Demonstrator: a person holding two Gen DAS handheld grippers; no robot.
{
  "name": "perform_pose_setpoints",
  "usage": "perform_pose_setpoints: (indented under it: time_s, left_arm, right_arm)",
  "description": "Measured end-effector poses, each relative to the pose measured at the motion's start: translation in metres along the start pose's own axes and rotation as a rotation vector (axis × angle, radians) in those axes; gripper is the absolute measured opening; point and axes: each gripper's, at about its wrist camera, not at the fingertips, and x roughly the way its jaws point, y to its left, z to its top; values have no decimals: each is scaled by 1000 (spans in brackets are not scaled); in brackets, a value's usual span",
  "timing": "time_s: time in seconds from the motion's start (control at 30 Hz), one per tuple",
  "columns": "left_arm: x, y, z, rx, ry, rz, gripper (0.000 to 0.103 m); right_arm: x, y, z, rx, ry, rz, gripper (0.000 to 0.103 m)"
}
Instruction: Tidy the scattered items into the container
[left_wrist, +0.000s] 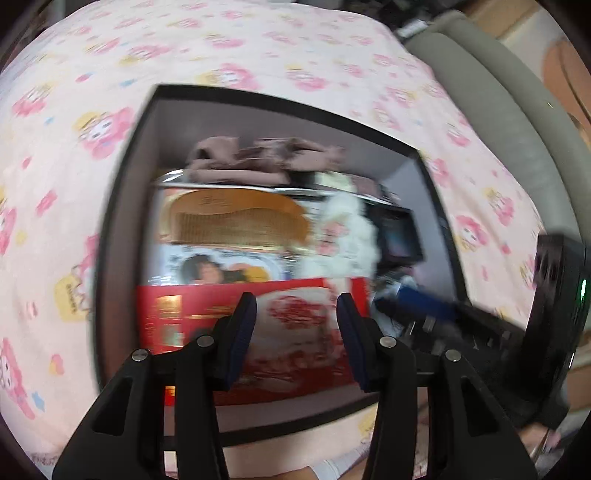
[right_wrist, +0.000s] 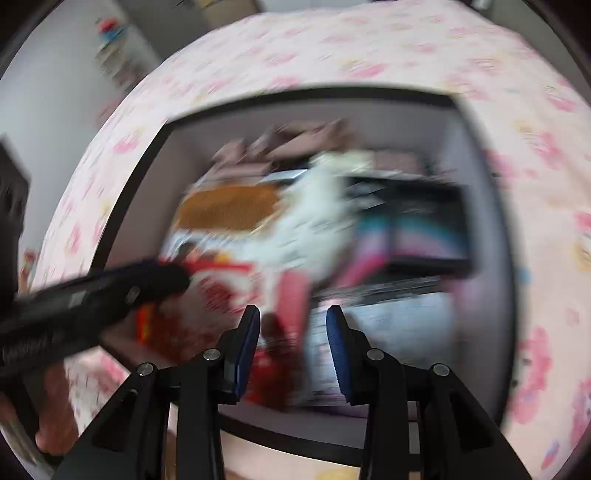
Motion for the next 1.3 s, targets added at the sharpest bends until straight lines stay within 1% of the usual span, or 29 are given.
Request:
perform_pose_setpoints:
  time_s: [0.07, 0.13, 0.2, 0.27, 0.33, 0.47, 0.53, 0.67, 0.7, 0.73, 0.87, 1.03, 1.1, 1.17, 1.23, 1.3]
  left_arm:
    - [7, -15, -2, 48, 15, -20, 46]
    - [17, -28, -5, 90, 47, -35, 46]
    - [29, -41, -8, 116, 82, -32, 46]
    - [38, -55, -12, 158, 102, -4, 46]
    - [38, -63, -18, 195, 102, 29, 46]
    - [42, -67, -18, 212, 110, 42, 47]
    - [42, -66, -17, 212, 103, 89, 47]
    - [38, -57, -19, 215, 91, 197, 47]
    - [38, -53, -19, 211, 90, 217, 48]
    - [37, -47, -20, 205, 91, 229, 51]
    - [30, -27, -19, 156, 90, 230, 53]
    - [15, -10, -16, 93, 49, 184, 53]
    - [8, -1, -15, 62, 25, 176, 54]
    - [8, -1, -14, 56, 29, 144, 54]
    - [6, 0, -16, 71, 30, 111, 54]
    - [8, -5, -16, 103, 33, 116, 54]
  right_arm:
    - [-17, -16, 3, 51, -75, -64, 33]
    - [-30, -27, 5, 86, -141, -128, 33]
    - [-36, -31, 8, 105, -172, -142, 33]
    - [-35, -29, 15, 112, -177, -138, 33]
    - [-29, -26, 18, 102, -174, -153, 34]
    - [-23, -26, 17, 104, -152, -154, 34]
    - [-15, -23, 19, 107, -144, -147, 34]
    - [-18, -22, 16, 105, -141, -134, 34]
    - [-18, -21, 16, 103, -138, -130, 34]
    - [-17, -21, 16, 101, -133, -128, 34]
    - [-12, -20, 16, 90, -110, -135, 34]
    - [-4, -17, 15, 69, -72, -145, 34]
    - [0, -15, 14, 53, -61, -152, 36]
    - [1, -12, 14, 36, -58, -154, 40]
    - [0, -12, 14, 42, -73, -151, 40]
    - [-5, -13, 16, 52, -105, -145, 40]
